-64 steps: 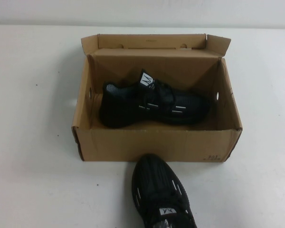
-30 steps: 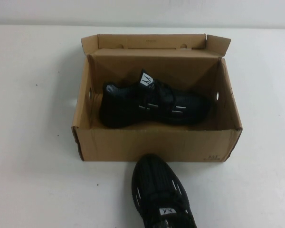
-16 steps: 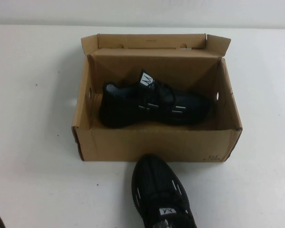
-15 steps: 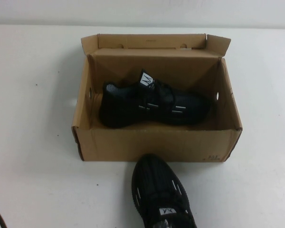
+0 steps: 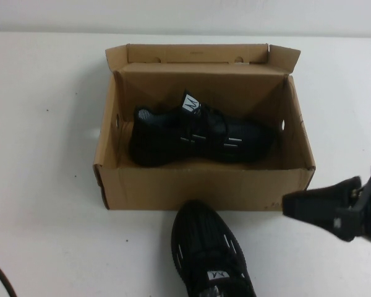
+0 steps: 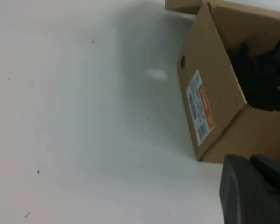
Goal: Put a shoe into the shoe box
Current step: Pick up the shoe from the table
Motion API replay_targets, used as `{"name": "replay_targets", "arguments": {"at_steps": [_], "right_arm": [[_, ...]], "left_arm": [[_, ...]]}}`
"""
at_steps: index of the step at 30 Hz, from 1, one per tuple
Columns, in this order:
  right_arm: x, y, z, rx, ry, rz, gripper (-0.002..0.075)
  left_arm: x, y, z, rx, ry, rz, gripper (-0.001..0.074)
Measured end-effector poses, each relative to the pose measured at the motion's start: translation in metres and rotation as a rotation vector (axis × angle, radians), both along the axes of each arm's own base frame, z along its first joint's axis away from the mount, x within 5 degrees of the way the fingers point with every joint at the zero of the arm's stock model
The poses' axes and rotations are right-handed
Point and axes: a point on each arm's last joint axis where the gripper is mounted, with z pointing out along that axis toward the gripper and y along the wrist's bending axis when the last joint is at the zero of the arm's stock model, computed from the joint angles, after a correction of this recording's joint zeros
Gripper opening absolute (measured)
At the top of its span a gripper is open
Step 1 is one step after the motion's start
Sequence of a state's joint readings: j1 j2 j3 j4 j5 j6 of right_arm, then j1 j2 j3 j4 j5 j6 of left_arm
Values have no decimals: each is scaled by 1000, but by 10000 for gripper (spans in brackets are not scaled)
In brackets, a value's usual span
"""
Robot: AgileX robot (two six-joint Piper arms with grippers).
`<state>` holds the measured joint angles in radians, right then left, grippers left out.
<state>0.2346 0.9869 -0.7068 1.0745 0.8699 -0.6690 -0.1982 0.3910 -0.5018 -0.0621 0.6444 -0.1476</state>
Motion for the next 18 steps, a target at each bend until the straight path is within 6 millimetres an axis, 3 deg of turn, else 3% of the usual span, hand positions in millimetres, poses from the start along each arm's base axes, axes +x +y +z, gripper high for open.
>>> {"name": "replay_targets", "arguments": {"at_steps": [14, 18], "right_arm": [[-44, 87, -49, -343, 88, 205, 2], [-54, 111, -64, -424, 124, 259, 38]], "left_arm": [[-4, -4, -4, -63, 74, -22, -2], [-4, -5, -5, -73, 87, -26, -2]]}}
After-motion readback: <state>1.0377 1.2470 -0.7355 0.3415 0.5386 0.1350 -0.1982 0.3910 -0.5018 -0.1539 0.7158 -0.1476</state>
